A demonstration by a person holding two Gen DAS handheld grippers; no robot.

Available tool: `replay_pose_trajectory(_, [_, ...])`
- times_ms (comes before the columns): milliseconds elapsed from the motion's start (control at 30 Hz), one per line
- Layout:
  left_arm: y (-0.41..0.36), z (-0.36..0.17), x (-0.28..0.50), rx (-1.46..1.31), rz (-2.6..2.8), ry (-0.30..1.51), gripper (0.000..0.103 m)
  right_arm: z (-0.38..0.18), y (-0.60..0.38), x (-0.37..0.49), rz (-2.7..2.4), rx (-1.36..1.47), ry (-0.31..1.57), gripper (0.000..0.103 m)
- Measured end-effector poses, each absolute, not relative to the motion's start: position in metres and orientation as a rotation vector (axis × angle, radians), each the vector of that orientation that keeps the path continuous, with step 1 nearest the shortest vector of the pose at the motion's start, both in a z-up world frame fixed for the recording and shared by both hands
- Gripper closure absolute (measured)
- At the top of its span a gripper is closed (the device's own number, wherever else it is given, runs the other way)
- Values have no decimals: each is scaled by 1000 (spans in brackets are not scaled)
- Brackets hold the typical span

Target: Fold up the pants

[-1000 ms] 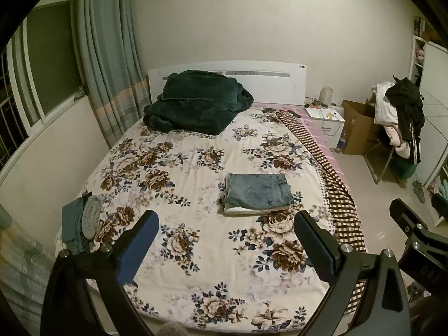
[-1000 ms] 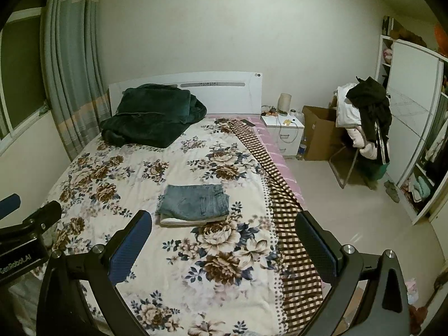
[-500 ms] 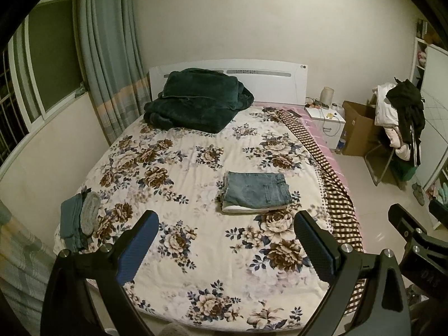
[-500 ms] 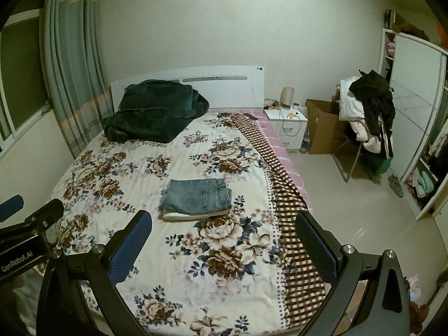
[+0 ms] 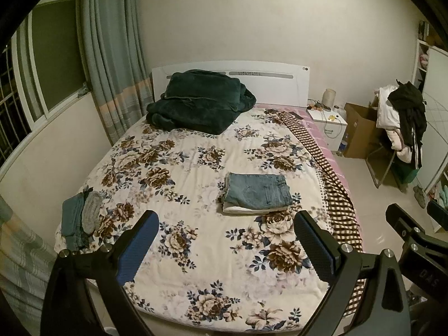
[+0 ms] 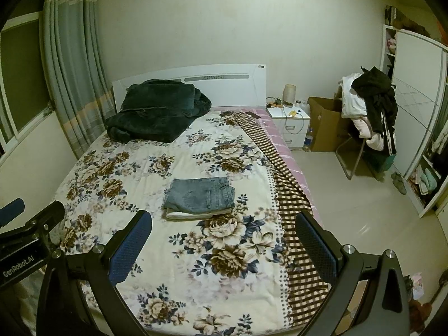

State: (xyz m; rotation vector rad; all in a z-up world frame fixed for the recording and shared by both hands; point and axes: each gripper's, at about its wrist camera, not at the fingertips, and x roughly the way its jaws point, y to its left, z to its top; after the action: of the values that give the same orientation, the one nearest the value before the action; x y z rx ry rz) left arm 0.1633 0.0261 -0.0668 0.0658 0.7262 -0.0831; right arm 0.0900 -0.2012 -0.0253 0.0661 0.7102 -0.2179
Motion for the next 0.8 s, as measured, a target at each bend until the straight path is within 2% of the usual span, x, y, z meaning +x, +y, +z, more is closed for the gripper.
replay_pose_trajectory(800, [20, -56, 163, 60, -79, 719, 4, -21, -197, 96, -209, 74, 711, 0])
